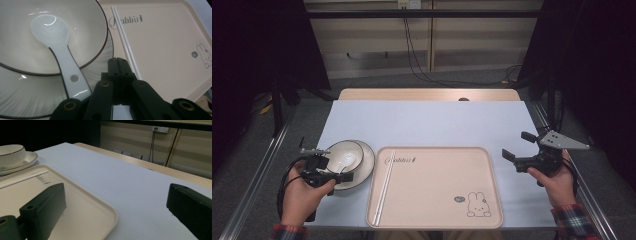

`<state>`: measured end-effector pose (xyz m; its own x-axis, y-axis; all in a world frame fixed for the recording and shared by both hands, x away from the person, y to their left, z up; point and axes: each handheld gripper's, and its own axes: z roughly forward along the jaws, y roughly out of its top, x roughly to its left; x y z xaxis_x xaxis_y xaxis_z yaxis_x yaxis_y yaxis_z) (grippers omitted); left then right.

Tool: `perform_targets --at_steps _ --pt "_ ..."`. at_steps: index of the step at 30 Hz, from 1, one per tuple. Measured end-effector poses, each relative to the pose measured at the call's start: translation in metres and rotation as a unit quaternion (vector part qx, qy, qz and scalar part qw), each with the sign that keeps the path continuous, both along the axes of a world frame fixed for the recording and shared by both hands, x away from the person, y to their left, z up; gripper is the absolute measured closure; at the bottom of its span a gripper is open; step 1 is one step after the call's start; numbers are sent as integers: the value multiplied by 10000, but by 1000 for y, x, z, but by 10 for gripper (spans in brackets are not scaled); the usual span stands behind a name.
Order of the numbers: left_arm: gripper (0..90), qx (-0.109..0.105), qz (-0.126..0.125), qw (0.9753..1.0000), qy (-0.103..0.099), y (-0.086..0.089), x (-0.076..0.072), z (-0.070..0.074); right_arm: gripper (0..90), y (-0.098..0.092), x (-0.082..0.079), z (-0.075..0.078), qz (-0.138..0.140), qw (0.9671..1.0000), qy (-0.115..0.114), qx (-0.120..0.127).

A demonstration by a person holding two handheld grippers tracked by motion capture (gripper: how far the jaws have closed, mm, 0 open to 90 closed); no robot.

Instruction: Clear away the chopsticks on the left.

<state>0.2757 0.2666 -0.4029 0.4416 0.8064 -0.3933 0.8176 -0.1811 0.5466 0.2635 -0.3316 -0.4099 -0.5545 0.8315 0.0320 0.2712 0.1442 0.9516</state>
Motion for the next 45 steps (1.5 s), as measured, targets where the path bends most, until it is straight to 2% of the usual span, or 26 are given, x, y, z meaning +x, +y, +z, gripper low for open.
perform_targets --at_steps 2,3,4,9,14,15,20,29,31,32,33,35,36,37,41,45 --pt "900 40 14 10000 12 4 -1 0 18 -1 0 0 -18 10000 -29 12" --pt "900 -3 99 10000 11 4 -2 -1 18 -1 0 0 -15 10000 -30 33" --pt "900 26 34 10000 23 7 -2 -1 18 -1 0 1 -12 10000 -30 27" --pt "900 -22 154 9999 36 10 -4 -2 18 0 1 0 8 10000 -6 25" --pt "900 43 163 9998 46 15 -3 -3 18 0 1 0 -8 10000 -12 27" --pt "900 -13 255 9997 50 14 -3 -4 18 0 2 0 -1 10000 -30 19" --pt "900 28 251 9997 75 20 -2 -4 18 0 2 0 -20 10000 -11 27" --pt "900 68 384 9992 -1 29 3 -3 18 0 2 0 -8 10000 -12 27" --pt "900 23 397 9992 31 32 4 -3 18 0 2 0 -12 10000 -17 22" --pt "900 -51 517 9987 -11 31 4 -3 18 0 2 0 -14 10000 -17 23" --pt "900 29 437 9990 -2 34 5 -2 18 0 2 0 -3 10000 -12 36" --pt "900 13 506 9987 -13 35 6 -1 18 0 2 0 -14 10000 -20 22" --pt "900 48 462 9989 -12 37 7 0 18 0 1 0 2 10000 -15 17" --pt "900 19 528 9986 -3 37 7 0 18 1 1 0 5 10000 -10 15" --pt "900 40 536 9986 -16 40 7 0 18 1 1 0 29 10000 -9 5" --pt "900 25 696 9976 -22 41 6 0 18 1 1 0 6 10000 -9 13"
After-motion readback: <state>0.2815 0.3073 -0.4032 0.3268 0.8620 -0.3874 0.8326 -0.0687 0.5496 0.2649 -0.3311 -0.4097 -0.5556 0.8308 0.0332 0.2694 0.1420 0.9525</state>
